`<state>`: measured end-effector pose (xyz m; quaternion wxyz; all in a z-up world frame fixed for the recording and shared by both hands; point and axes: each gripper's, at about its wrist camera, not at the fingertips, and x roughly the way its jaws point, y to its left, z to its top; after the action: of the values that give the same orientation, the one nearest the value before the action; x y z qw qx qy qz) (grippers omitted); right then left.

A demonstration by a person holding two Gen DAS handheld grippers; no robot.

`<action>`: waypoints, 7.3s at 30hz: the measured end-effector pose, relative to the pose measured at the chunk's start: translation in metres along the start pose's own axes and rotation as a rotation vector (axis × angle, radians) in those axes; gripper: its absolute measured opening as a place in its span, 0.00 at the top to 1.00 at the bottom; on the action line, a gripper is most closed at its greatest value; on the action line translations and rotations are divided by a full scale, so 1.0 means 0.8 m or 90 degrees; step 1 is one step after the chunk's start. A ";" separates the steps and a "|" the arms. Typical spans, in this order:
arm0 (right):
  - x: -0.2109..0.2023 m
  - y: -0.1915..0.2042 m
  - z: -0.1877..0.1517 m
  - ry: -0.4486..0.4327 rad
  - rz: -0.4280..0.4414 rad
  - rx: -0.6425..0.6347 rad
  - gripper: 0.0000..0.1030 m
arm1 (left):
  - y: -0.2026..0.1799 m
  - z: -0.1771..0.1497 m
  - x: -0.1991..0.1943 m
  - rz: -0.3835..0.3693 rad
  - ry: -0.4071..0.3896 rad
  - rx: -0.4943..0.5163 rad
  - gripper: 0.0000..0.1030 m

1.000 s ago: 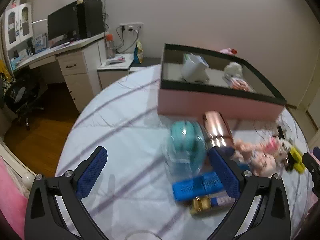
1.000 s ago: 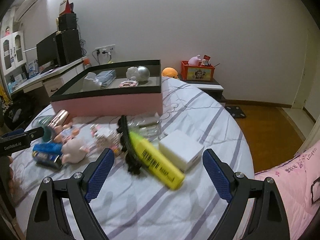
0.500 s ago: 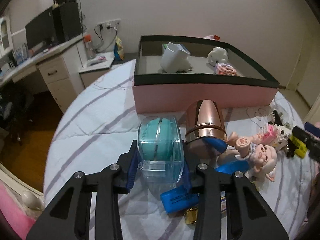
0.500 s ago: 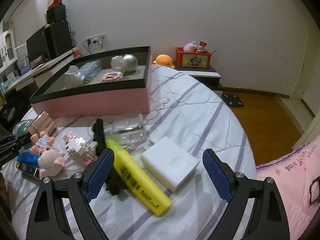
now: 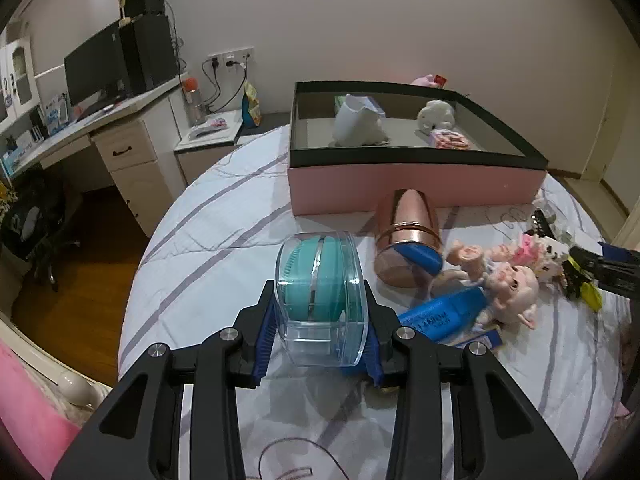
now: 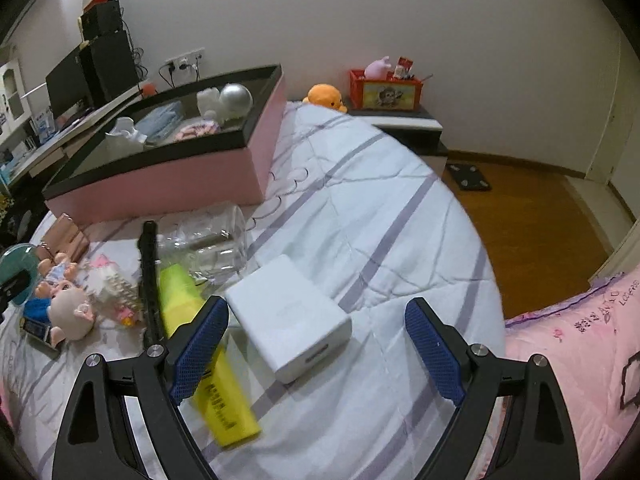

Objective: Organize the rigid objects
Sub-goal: 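Grasp the teal tape roll with the left gripper, then grasp the white power adapter with the right gripper, then carry the tape dispenser and power adapter over the pink box and release both, then withdraw both grippers from the box back over the bed, then grasp the blue-and-gold box with the left gripper, then grasp the yellow highlighter with the right gripper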

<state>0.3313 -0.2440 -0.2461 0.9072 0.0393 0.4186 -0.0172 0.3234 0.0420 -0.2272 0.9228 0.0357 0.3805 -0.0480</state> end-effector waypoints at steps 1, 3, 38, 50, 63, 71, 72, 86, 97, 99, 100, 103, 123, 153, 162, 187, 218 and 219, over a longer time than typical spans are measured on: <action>0.006 -0.001 0.001 0.016 -0.001 0.001 0.11 | -0.001 0.000 -0.002 -0.004 -0.001 0.001 0.64; 0.006 0.002 0.002 0.014 -0.004 -0.011 0.12 | -0.005 -0.001 -0.008 -0.011 -0.002 0.003 0.64; -0.143 0.122 -0.013 -0.176 0.170 -0.069 0.60 | -0.067 0.015 -0.131 -0.069 -0.152 0.009 0.63; -0.191 0.138 -0.004 -0.238 0.178 -0.082 0.60 | -0.078 0.029 -0.181 -0.013 -0.241 0.015 0.63; -0.199 0.145 0.029 -0.268 0.179 -0.097 0.60 | -0.085 0.061 -0.181 0.013 -0.278 0.043 0.63; -0.156 0.151 0.063 -0.246 0.181 -0.107 0.60 | -0.085 0.100 -0.135 0.036 -0.260 0.065 0.63; -0.151 0.151 0.067 -0.243 0.179 -0.108 0.60 | -0.084 0.108 -0.123 0.037 -0.256 0.069 0.63; 0.007 0.163 0.138 -0.107 0.143 -0.136 0.60 | -0.035 0.171 0.053 0.046 -0.120 0.046 0.63; 0.070 0.195 0.146 -0.017 0.165 -0.170 0.60 | -0.030 0.164 0.121 0.066 -0.055 0.051 0.61; 0.074 0.196 0.144 -0.009 0.173 -0.168 0.59 | -0.027 0.164 0.117 0.076 -0.066 0.047 0.59; 0.073 0.195 0.144 -0.009 0.174 -0.168 0.59 | -0.025 0.164 0.112 0.080 -0.077 0.042 0.50; 0.062 0.193 0.145 -0.026 0.178 -0.160 0.49 | -0.016 0.165 0.097 0.080 -0.095 0.021 0.37; -0.176 0.148 0.054 -0.254 0.118 -0.099 0.05 | -0.040 0.067 -0.147 0.081 -0.262 0.014 0.00; -0.235 0.110 -0.088 -0.269 0.058 -0.086 0.00 | -0.084 -0.046 -0.163 0.003 -0.180 0.045 0.00; -0.160 0.095 -0.087 -0.180 0.051 -0.069 0.00 | -0.071 -0.057 -0.077 0.012 -0.066 0.046 0.00; -0.066 0.066 -0.059 -0.076 0.025 -0.049 0.00 | -0.067 -0.036 0.007 -0.041 0.031 -0.032 0.18; -0.020 0.058 -0.030 0.000 0.057 -0.165 0.61 | -0.072 -0.043 -0.019 -0.028 0.029 0.018 0.18; -0.020 0.059 -0.030 0.000 0.065 -0.169 0.67 | -0.072 -0.043 -0.019 -0.027 0.027 0.016 0.18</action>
<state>0.3057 -0.1949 -0.2466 0.9042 -0.0600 0.4144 0.0846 0.2820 -0.0106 -0.2425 0.9128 0.0399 0.4001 -0.0718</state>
